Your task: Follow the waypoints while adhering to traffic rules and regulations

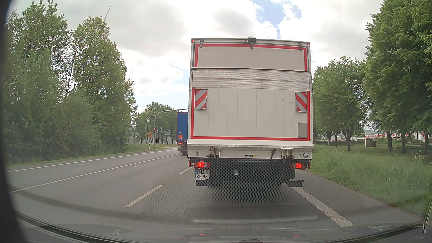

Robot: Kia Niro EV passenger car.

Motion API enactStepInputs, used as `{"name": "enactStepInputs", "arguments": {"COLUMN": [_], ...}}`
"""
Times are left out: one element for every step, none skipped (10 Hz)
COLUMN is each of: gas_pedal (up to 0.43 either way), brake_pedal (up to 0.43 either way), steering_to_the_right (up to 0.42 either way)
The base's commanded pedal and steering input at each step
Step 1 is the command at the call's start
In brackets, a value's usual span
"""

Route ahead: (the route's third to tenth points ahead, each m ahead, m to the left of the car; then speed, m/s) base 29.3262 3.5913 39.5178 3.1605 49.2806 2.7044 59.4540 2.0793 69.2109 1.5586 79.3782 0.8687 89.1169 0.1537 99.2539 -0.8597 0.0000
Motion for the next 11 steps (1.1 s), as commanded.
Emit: {"name": "enactStepInputs", "arguments": {"gas_pedal": [0.000,0.000,0.000,0.000,0.000,0.000,0.000,0.000,0.000,0.000,0.000], "brake_pedal": [0.000,0.000,0.000,0.000,0.000,0.000,0.000,0.000,0.000,0.000,0.000], "steering_to_the_right": [0.000,0.000,0.000,0.000,0.000,0.000,0.000,0.000,0.000,0.000,0.000]}}
